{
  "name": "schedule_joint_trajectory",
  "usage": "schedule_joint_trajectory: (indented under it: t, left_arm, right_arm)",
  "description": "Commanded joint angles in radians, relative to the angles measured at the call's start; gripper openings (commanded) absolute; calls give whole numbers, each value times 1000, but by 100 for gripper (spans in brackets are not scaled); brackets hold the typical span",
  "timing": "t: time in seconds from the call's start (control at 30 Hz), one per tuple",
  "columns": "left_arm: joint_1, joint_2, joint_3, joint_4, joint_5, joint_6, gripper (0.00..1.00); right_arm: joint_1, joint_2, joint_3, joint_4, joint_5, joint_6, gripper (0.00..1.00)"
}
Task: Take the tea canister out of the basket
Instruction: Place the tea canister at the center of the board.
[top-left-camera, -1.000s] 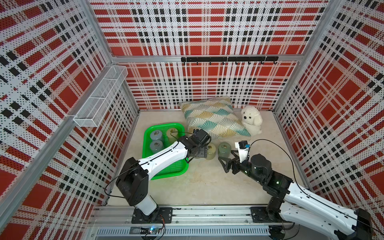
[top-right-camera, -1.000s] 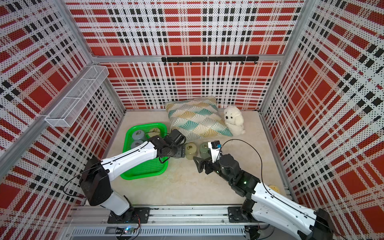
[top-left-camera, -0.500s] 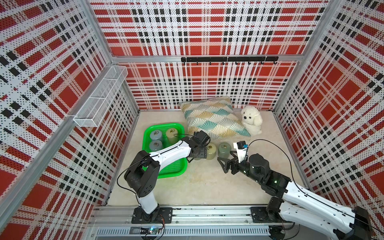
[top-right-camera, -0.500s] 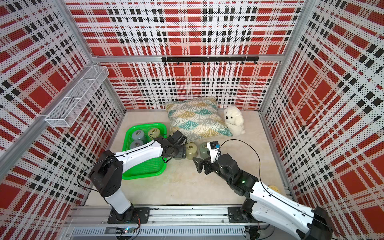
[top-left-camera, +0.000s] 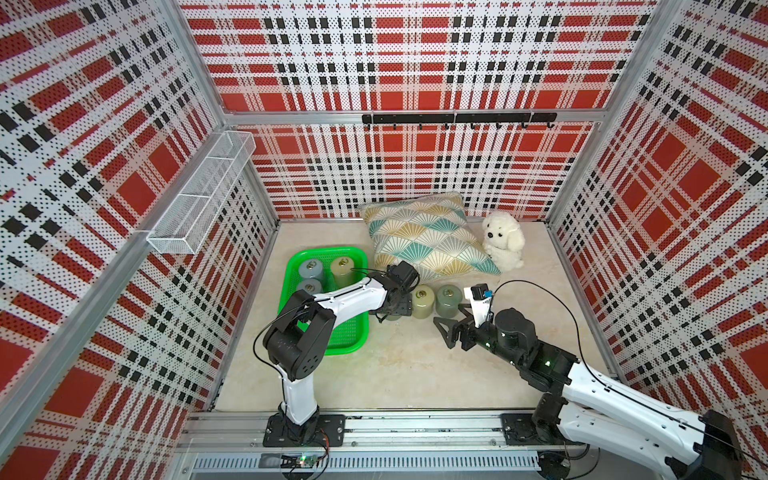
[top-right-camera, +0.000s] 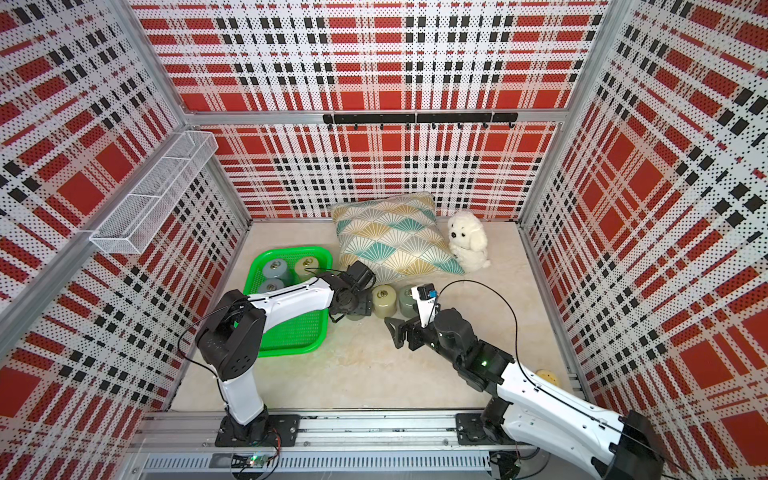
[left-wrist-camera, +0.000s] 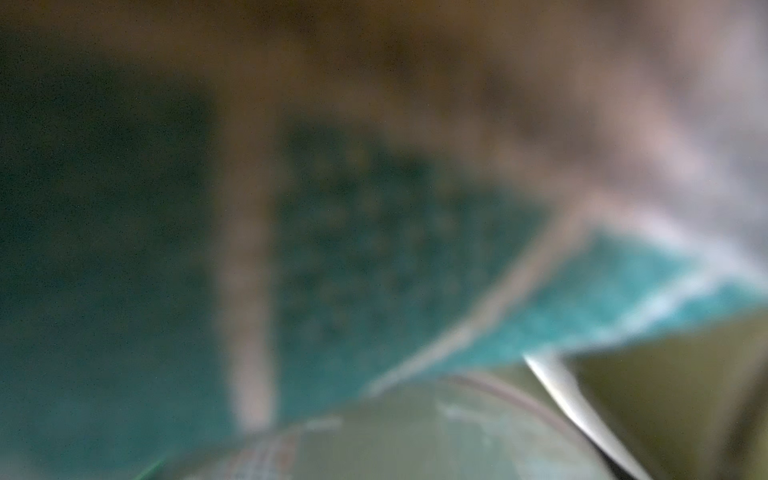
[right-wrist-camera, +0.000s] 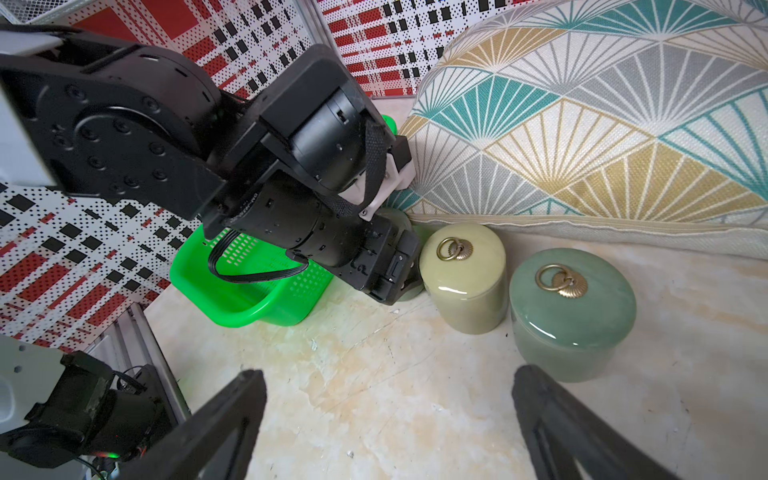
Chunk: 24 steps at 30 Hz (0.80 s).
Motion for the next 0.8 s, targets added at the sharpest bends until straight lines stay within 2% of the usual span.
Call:
schedule_joint_trajectory:
  t: [0.0, 0.3, 0.73, 0.77]
  left_arm:
    - [0, 5, 44, 30, -13, 16, 71]
    - [-5, -8, 44, 21, 8, 14, 88]
    - [-34, -71, 49, -31, -9, -13, 96]
    - [-36, -83, 52, -38, -12, -16, 100]
  right_arm:
    - [-9, 6, -13, 26, -10, -7, 100]
    - [-13, 5, -21, 31, -12, -7, 100]
    - [-13, -12, -27, 31, -16, -5, 100]
    - [-13, -15, -28, 30, -15, -7, 100]
